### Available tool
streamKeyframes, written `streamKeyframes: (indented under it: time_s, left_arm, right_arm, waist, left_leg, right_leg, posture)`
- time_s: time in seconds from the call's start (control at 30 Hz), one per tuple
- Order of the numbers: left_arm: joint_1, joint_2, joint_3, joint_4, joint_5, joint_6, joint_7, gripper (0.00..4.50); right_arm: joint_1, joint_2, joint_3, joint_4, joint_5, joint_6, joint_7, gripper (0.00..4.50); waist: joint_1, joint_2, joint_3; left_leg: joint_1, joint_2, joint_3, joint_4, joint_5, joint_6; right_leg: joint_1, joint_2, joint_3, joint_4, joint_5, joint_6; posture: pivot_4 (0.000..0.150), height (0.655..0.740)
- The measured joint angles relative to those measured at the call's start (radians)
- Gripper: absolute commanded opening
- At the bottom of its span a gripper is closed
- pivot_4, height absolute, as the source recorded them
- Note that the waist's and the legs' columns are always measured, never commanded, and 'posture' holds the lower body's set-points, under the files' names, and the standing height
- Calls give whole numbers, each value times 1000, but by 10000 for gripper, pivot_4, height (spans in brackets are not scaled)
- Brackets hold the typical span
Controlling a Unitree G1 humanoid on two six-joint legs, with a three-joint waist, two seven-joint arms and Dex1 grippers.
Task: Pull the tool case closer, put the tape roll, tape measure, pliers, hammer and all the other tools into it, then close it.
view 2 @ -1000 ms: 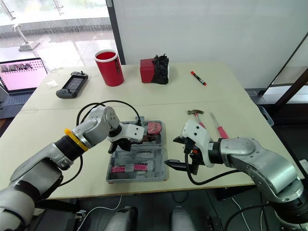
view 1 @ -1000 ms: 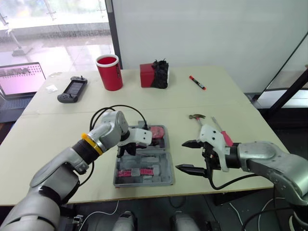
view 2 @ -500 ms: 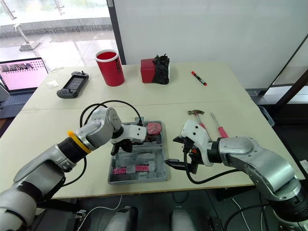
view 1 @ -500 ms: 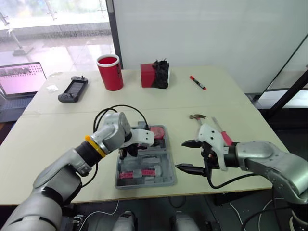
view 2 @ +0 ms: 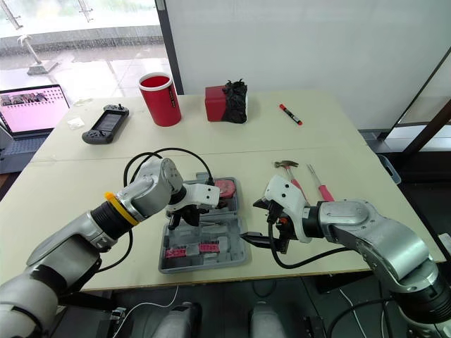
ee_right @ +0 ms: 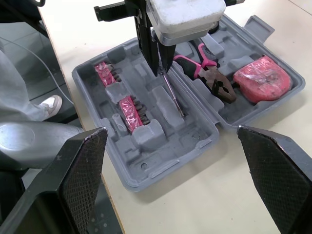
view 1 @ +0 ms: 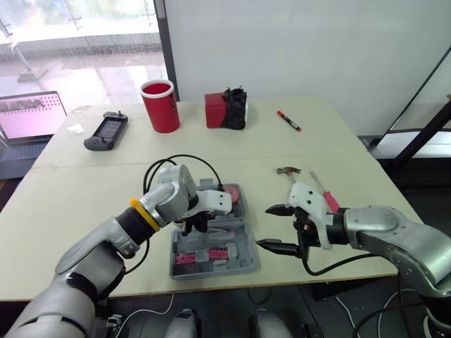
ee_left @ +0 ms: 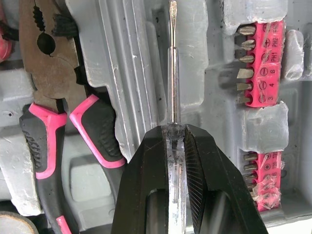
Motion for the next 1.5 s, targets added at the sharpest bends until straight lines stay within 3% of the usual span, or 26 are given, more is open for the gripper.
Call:
streamKeyframes:
  time_s: [0.5,0.73,0.9,1.5]
  left_arm:
    - [-4,7,3,-13,-1,84,27,331]
    - [19,135,26,-210,-39,214,9,331]
    - [50,168,23,-241,-50,235,32,331]
    - [51,122,-47,-236,-62,204,138,331]
  right_arm:
    - [-19,10,19,12,-23,-13,13,45000]
    - [-23,29,33,21,-23,-14,15,45000]
    - [-36,38,49,30,-23,-14,30,45000]
    - [-48,42,84,48,-46,-23,56,45000]
  waist:
    - [-1,0,0]
    - [-1,0,0]
    - [1,0,0]
    - [-1,0,0]
  left_leg:
    - [0,0,0,0,0,0]
    - [0,0,0,0,0,0]
    - [0,0,0,0,0,0]
    - [0,0,0,0,0,0]
  right_leg:
    - [0,0,0,0,0,0]
    - [0,0,0,0,0,0]
    - [0,0,0,0,0,0]
    - [0,0,0,0,0,0]
  posture:
    - [1500,7400]
    - [1500,7400]
    - [1500,7400]
    - [1500,7400]
